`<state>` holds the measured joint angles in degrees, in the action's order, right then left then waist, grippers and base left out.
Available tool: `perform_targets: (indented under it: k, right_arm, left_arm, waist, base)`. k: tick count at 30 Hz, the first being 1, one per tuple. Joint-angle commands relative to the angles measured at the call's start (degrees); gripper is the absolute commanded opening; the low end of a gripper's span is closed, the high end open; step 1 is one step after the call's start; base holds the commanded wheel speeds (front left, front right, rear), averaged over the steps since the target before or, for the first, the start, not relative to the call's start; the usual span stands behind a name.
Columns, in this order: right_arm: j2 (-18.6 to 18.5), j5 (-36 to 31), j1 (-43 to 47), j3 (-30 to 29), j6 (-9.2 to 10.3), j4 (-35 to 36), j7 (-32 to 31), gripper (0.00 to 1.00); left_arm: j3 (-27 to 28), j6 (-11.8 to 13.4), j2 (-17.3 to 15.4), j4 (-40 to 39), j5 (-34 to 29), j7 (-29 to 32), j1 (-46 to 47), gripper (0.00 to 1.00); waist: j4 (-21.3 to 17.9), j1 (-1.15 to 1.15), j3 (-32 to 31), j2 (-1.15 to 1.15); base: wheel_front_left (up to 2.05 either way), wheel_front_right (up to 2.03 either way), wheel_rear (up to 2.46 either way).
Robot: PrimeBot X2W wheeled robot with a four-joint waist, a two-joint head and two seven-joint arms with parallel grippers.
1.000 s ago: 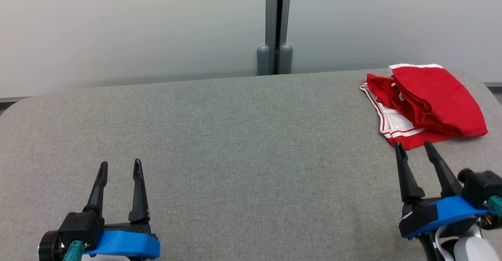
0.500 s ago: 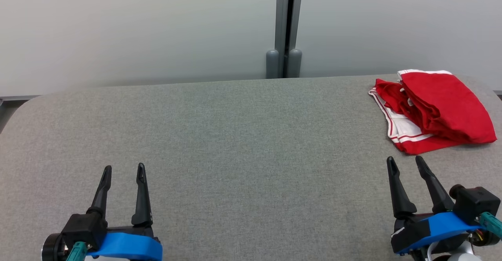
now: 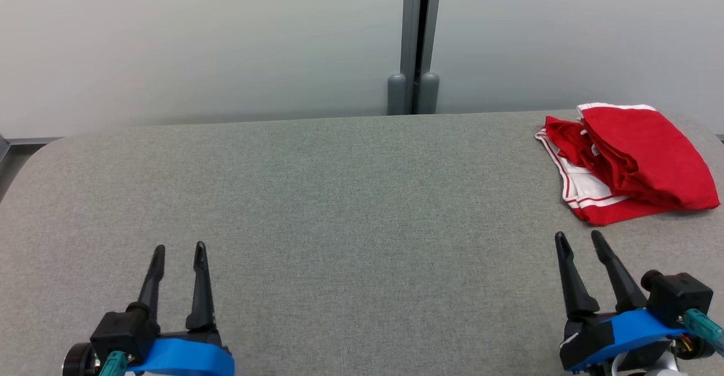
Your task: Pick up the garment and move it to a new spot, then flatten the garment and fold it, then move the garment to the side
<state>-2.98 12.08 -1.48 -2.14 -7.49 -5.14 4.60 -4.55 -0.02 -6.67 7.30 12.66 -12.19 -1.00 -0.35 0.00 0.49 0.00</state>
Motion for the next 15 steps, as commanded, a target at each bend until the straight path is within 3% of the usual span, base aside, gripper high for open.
perform_targets:
  k: [1, 5, 15]
  right_arm:
    - [0.0, 0.2, 0.0, 0.0, 0.0, -0.6, 0.0, 0.0]
    - [0.1, 0.9, 0.7, 0.0, 0.0, -2.8, -0.2, 0.0]
    - [0.1, 10.7, -0.1, -0.6, 0.0, -3.5, -1.6, 0.0]
  left_arm:
    - [0.1, 0.0, 0.1, 0.5, 0.2, 0.1, -0.1, 0.0]
    - [0.1, -0.1, 0.6, 2.6, 0.7, 0.3, -1.0, 0.0]
    - [1.6, -1.0, 1.0, 3.2, 10.4, 2.7, 0.1, 0.0]
  waist:
    - [0.0, 0.0, 0.0, 0.0]
    - [0.0, 0.0, 0.0, 0.0]
    - [0.0, 0.0, 0.0, 0.0]
  base:
    - [0.0, 0.0, 0.0]
    - [0.0, 0.0, 0.0]
    - [0.0, 0.0, 0.0]
